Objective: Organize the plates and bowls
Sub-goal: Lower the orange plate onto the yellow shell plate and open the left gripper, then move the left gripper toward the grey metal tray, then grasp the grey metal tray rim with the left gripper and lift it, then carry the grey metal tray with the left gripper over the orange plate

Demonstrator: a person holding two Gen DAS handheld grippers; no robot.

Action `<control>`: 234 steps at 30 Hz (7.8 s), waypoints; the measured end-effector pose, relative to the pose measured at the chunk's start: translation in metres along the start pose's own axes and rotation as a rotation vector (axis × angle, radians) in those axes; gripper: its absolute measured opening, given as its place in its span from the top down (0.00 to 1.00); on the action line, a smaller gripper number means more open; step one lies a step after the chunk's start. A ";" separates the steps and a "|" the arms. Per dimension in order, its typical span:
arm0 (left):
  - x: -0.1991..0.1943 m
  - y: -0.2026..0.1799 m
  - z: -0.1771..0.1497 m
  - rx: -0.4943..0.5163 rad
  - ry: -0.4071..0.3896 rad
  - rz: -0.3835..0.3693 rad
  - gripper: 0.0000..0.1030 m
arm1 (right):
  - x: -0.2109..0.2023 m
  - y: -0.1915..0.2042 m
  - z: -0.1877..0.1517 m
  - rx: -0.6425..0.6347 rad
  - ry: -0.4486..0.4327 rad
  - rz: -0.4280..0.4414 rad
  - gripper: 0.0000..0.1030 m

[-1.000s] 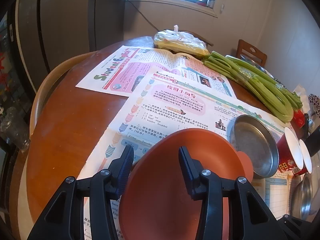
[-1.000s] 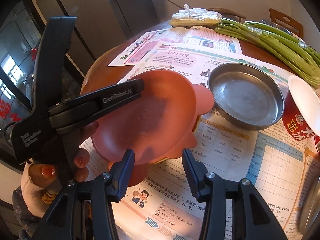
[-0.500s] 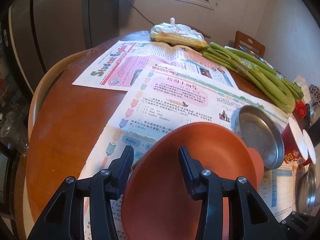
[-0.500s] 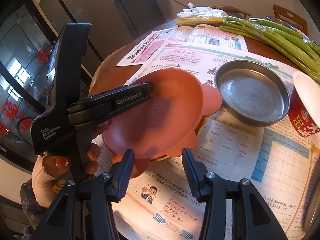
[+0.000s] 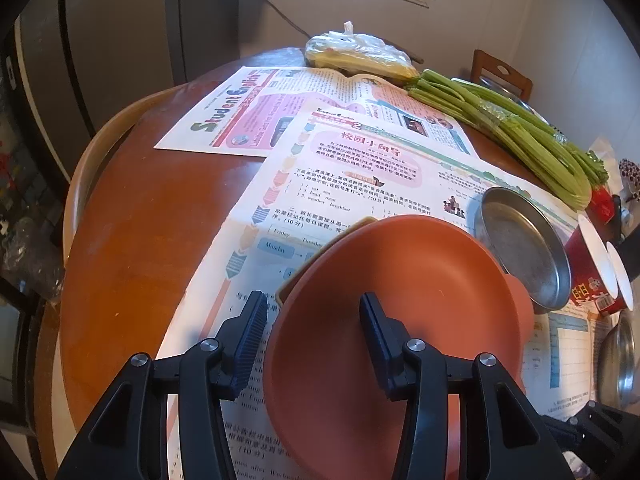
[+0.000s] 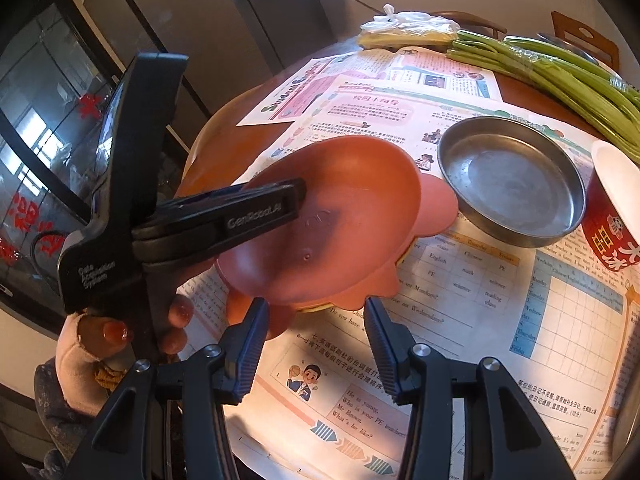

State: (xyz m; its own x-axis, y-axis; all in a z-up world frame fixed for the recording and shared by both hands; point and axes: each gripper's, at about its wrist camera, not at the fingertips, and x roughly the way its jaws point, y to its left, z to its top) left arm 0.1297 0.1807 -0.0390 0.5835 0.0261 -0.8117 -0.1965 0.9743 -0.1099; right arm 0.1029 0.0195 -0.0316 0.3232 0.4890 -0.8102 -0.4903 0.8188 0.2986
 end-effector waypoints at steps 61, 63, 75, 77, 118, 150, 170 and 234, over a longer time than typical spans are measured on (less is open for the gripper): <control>-0.093 -0.128 -0.035 0.186 -0.091 -0.077 0.44 | -0.136 -0.121 -0.033 0.253 -0.334 -0.124 0.51; -0.087 -0.130 -0.030 0.197 -0.086 -0.083 0.44 | -0.132 -0.124 -0.034 0.266 -0.327 -0.123 0.51; -0.046 -0.123 0.014 0.201 -0.025 -0.140 0.44 | -0.094 -0.123 -0.029 0.276 -0.262 -0.153 0.51; -0.043 -0.122 0.019 0.206 -0.013 -0.168 0.44 | -0.088 -0.123 -0.028 0.281 -0.251 -0.156 0.51; 0.059 -0.136 0.080 0.215 0.177 -0.193 0.74 | -0.010 -0.138 0.035 0.360 -0.188 -0.201 0.51; -0.082 -0.101 0.065 0.185 -0.071 -0.218 0.71 | -0.097 -0.059 0.023 0.163 -0.378 -0.162 0.50; -0.163 -0.042 0.028 0.102 -0.180 -0.200 0.68 | -0.134 0.016 0.008 0.013 -0.424 -0.109 0.50; -0.045 0.018 -0.017 0.004 0.000 -0.125 0.65 | 0.008 0.028 0.005 -0.221 -0.106 -0.269 0.50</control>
State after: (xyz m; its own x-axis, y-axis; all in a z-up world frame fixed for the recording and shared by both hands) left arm 0.0865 0.1928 -0.0138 0.6030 -0.0952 -0.7921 -0.1193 0.9709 -0.2076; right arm 0.0960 0.0482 -0.0269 0.5408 0.3026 -0.7848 -0.5355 0.8434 -0.0438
